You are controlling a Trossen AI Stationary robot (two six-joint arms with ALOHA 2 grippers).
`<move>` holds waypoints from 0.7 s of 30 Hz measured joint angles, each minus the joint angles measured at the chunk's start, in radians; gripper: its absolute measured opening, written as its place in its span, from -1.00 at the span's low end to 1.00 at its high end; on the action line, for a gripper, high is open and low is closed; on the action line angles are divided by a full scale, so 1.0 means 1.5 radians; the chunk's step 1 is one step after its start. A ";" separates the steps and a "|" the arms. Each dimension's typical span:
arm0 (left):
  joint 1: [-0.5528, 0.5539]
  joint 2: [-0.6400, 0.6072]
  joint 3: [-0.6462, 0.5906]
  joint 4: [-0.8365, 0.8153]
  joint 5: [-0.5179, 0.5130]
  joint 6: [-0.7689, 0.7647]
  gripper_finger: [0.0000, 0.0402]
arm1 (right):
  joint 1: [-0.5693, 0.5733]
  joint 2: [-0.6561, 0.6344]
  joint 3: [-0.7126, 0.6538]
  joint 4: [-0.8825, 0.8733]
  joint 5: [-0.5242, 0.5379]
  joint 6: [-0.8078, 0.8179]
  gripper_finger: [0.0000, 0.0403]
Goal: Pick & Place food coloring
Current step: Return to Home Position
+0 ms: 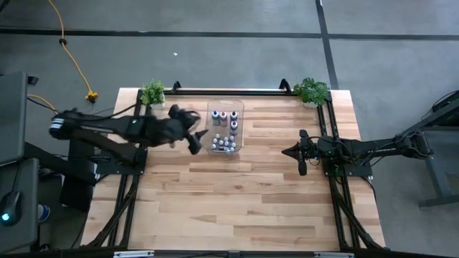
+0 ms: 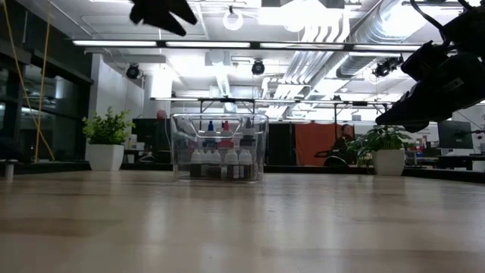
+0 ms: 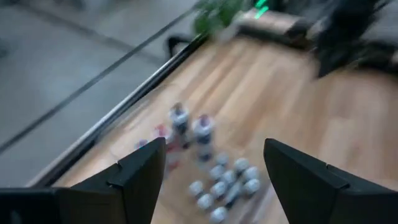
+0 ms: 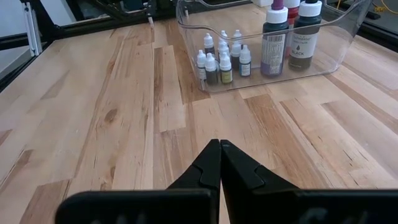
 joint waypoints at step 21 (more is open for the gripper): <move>0.096 -0.395 -0.585 0.654 0.386 0.190 0.33 | 0.000 -0.001 0.000 0.001 0.000 0.000 -1.00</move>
